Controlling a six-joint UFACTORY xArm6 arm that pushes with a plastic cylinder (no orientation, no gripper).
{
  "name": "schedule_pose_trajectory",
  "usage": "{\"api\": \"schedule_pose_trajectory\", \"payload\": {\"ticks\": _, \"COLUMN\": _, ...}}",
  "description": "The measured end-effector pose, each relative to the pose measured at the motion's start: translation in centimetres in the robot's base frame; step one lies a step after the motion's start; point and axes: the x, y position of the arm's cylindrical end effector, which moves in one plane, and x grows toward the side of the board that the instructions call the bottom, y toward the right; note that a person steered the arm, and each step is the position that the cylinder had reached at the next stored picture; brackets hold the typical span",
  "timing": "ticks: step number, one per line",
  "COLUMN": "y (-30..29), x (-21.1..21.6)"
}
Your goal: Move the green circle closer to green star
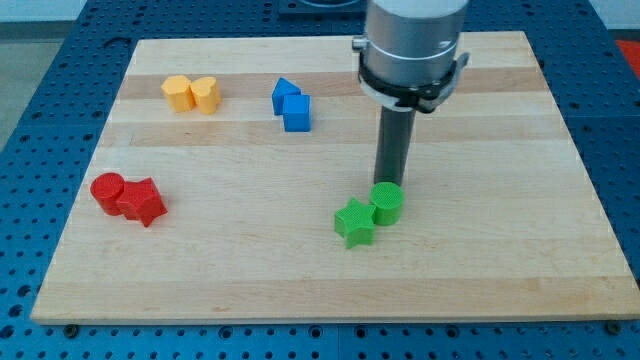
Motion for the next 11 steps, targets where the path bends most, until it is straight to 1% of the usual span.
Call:
{"api": "schedule_pose_trajectory", "payload": {"ticks": 1, "y": 2.4, "x": -0.2}}
{"api": "schedule_pose_trajectory", "payload": {"ticks": 2, "y": 7.9, "x": -0.1}}
{"api": "schedule_pose_trajectory", "payload": {"ticks": 3, "y": 10.0, "x": 2.5}}
{"api": "schedule_pose_trajectory", "payload": {"ticks": 4, "y": 9.1, "x": 4.4}}
{"api": "schedule_pose_trajectory", "payload": {"ticks": 5, "y": 7.0, "x": 4.4}}
{"api": "schedule_pose_trajectory", "payload": {"ticks": 7, "y": 3.5, "x": 3.0}}
{"api": "schedule_pose_trajectory", "payload": {"ticks": 9, "y": 1.4, "x": 1.0}}
{"api": "schedule_pose_trajectory", "payload": {"ticks": 10, "y": 3.6, "x": 2.3}}
{"api": "schedule_pose_trajectory", "payload": {"ticks": 11, "y": 5.1, "x": 6.4}}
